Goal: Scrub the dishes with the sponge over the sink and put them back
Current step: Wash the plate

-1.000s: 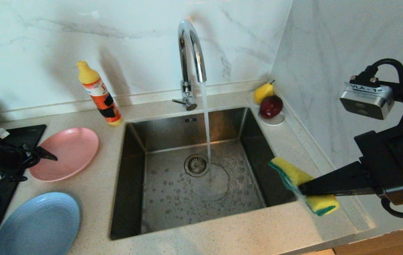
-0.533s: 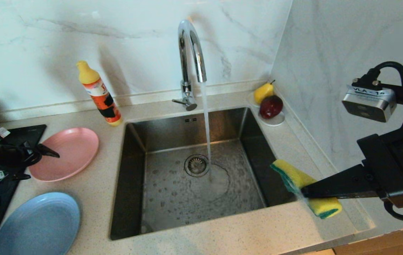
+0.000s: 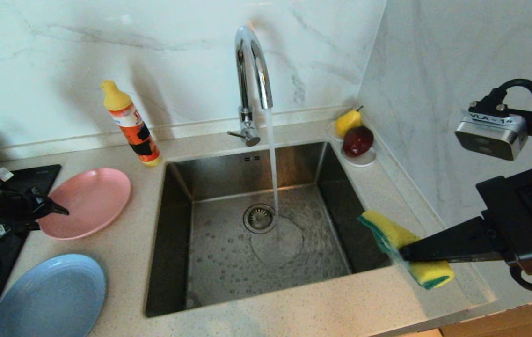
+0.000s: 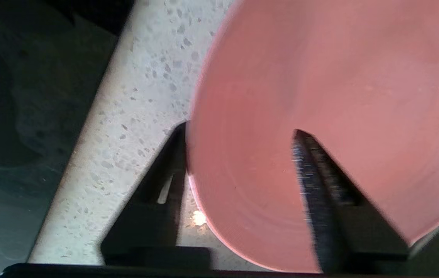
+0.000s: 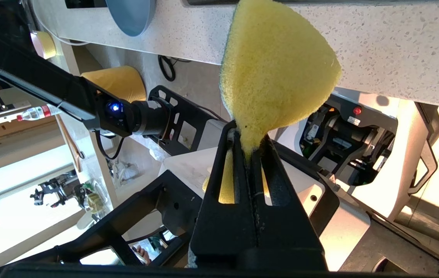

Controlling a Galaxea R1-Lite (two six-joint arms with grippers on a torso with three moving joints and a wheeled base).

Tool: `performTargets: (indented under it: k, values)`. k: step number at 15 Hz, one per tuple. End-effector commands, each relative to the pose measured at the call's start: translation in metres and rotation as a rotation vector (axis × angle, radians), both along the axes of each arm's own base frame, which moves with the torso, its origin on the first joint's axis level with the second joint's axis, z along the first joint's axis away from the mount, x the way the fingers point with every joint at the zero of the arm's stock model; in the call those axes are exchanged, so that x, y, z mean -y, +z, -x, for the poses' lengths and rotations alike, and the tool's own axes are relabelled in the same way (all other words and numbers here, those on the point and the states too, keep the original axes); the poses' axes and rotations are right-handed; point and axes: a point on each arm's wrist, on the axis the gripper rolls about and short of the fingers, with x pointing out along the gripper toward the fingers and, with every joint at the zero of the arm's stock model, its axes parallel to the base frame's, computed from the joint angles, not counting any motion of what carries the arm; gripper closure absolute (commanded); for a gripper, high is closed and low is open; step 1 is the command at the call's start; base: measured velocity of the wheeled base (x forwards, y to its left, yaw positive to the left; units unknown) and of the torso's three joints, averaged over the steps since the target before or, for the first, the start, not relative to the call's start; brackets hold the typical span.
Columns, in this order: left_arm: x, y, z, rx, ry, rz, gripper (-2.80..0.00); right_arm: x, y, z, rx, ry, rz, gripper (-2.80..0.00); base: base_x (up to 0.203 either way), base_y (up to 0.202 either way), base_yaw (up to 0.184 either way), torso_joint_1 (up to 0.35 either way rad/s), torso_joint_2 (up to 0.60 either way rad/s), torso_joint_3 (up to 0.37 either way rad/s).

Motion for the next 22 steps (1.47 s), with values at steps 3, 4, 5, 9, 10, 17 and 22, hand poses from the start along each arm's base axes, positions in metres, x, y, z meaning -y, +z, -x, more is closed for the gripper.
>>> performTargets:
  k: [3, 4, 5, 9, 10, 17, 22]
  values:
    - [-0.006, 0.007, 0.005, -0.019, 0.013, -0.058, 0.0, 0.002, 0.001, 0.003, -0.003, -0.003, -0.006, 0.0, 0.0, 0.0, 0.0, 0.0, 0.0, 0.0]
    - [-0.009, 0.007, 0.006, -0.026, 0.015, -0.063, 0.0, 0.003, 0.001, 0.003, -0.002, -0.003, -0.007, 0.0, 0.0, 0.0, 0.0, 0.0, 0.0, 0.0]
    - [-0.011, 0.008, 0.008, -0.029, 0.023, -0.062, 0.0, 0.003, 0.002, 0.003, -0.001, -0.003, -0.007, 0.0, 0.0, 0.0, 0.0, 0.0, 0.0, 0.0]
    - [-0.02, 0.007, 0.014, -0.034, 0.048, -0.059, 0.0, 0.003, 0.002, 0.003, -0.001, -0.003, -0.007, 0.0, 0.0, 0.0, 0.0, 0.0, 0.0, 0.0]
    - [-0.022, 0.007, 0.016, -0.034, 0.05, -0.065, 0.0, 0.003, 0.002, 0.003, 0.001, -0.003, -0.009, 0.0, 0.0, 0.0, 0.0, 0.0, 0.0, 0.0]
    - [-0.023, 0.06, 0.047, 0.089, 0.107, -0.133, 0.0, 0.001, 0.0, 0.001, -0.006, 0.001, -0.003, 0.0, 0.0, 0.0, 0.0, 0.0, 0.0, 0.0]
    - [-0.016, 0.096, 0.072, 0.175, 0.147, -0.187, 0.0, 0.003, 0.002, 0.003, 0.001, 0.0, -0.008, 0.0, 0.0, 0.0, 0.0, 0.0, 0.0, 0.0]
